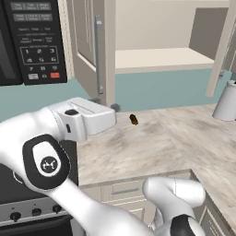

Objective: Close all open cabinet doors.

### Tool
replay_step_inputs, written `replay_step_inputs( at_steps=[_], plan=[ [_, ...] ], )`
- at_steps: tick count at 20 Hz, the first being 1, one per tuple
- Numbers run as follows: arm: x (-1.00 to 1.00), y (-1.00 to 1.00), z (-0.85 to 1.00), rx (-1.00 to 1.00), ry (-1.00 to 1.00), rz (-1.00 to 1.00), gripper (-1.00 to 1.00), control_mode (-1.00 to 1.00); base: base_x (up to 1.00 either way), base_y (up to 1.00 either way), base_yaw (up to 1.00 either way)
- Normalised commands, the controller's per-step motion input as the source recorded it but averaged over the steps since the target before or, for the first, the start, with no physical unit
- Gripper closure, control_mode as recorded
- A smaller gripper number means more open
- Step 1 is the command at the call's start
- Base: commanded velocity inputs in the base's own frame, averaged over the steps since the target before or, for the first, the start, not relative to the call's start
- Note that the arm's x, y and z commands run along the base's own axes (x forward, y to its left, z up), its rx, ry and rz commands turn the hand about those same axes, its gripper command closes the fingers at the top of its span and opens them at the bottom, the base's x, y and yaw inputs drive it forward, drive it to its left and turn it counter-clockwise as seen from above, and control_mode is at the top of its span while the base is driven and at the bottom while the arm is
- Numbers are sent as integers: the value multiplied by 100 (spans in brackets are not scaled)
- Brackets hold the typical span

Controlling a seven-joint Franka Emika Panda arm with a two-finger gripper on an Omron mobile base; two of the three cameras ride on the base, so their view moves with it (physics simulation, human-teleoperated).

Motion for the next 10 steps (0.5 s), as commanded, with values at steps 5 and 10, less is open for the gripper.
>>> replay_step_inputs(
  at_steps=[5, 10],
  plan=[
    [17, 15, -5, 0, 0, 0, -100, -100, 0, 0, 0],
    [20, 16, -3, -1, 0, 0, -100, -100, 0, 0, 0]
  ],
)
